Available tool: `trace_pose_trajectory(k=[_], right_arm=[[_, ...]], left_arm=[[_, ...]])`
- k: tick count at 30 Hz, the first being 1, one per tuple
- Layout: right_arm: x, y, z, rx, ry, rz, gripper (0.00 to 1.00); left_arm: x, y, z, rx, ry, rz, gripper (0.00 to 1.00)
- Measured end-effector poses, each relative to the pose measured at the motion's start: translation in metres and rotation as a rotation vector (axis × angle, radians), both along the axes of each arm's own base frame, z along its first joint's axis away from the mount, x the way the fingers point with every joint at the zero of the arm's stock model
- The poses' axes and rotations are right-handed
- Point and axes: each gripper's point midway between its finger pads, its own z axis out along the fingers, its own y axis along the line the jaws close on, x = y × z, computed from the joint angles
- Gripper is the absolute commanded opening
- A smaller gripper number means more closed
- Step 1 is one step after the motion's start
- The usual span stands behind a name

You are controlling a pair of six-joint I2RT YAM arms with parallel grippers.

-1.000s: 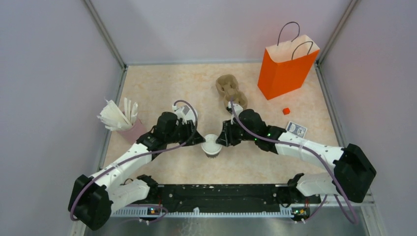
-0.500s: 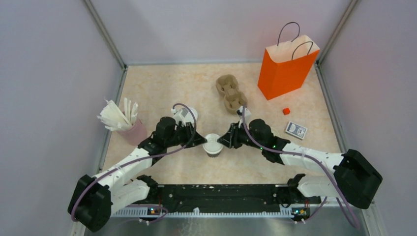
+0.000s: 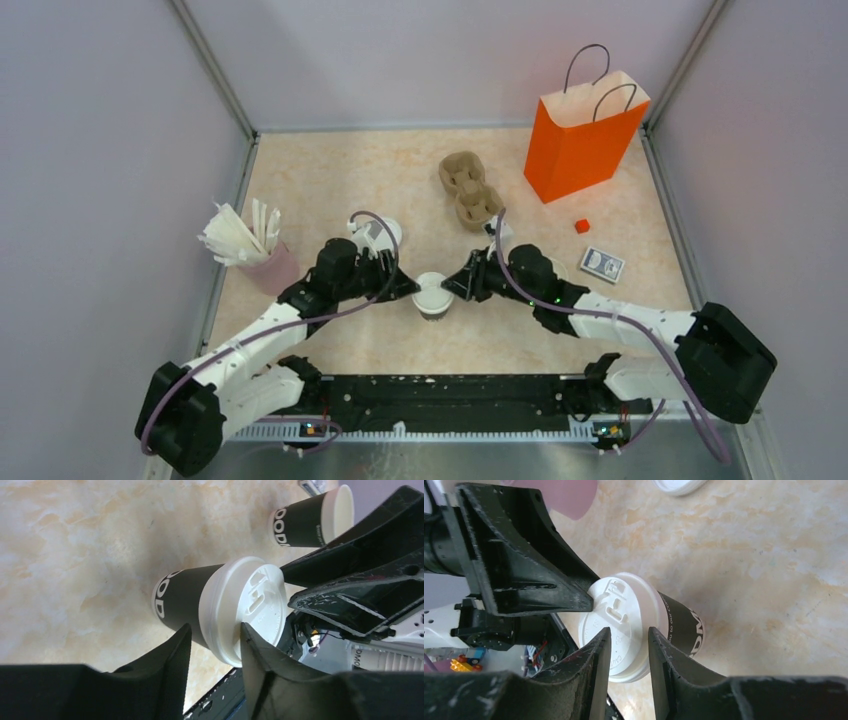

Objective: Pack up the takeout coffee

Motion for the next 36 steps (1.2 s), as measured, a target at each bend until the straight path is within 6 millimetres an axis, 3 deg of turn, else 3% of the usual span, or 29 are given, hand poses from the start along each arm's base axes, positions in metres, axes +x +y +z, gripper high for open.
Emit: trace_pose_trajectory(k=[5,9,13,14,16,18,21,28,31,36], right_arm=[[0.003,0.001,0.006,-0.07,0.037,-0.001,0.41],[0.007,-0.002,0.017,-0.138,0.052,-0.002,0.48],[0.015,-0.002,0.047,-0.149,0.017,-0.002,0.59],[0.017,-0.002,0.058,-0.144,-0.002,-0.002,0.62],[0.02,-0.005,0.075,-0.142,-0.041,-0.006,0.7],[0.028,-0.011,0.09,-0.162,-0.092,-0.025,0.76],[0.048,-0.028,0.097,-0.237,-0.16,-0.094,0.83],[0.122,-0.084,0.076,-0.487,-0.194,-0.293,0.85],[0.148,-0.088,0.064,-0.566,-0.186,-0.294,0.84],[0.17,-0.081,0.051,-0.644,-0.194,-0.256,0.8]], left_arm=[[0.0,0.009,0.015,0.089,0.022,0.013,0.66],[0.017,0.003,0.071,0.066,-0.091,0.011,0.72],[0.03,-0.003,0.118,0.044,-0.215,-0.009,0.85],[0.031,-0.003,0.122,0.046,-0.231,-0.014,0.94],[0.032,-0.003,0.127,0.064,-0.266,-0.034,0.99],[0.031,-0.001,0.128,0.092,-0.286,-0.056,0.99],[0.031,0.004,0.127,0.159,-0.323,-0.094,0.99],[0.029,0.021,0.11,0.317,-0.376,-0.163,0.99],[0.026,0.026,0.098,0.351,-0.384,-0.182,0.99],[0.019,0.04,0.069,0.411,-0.346,-0.161,0.99]])
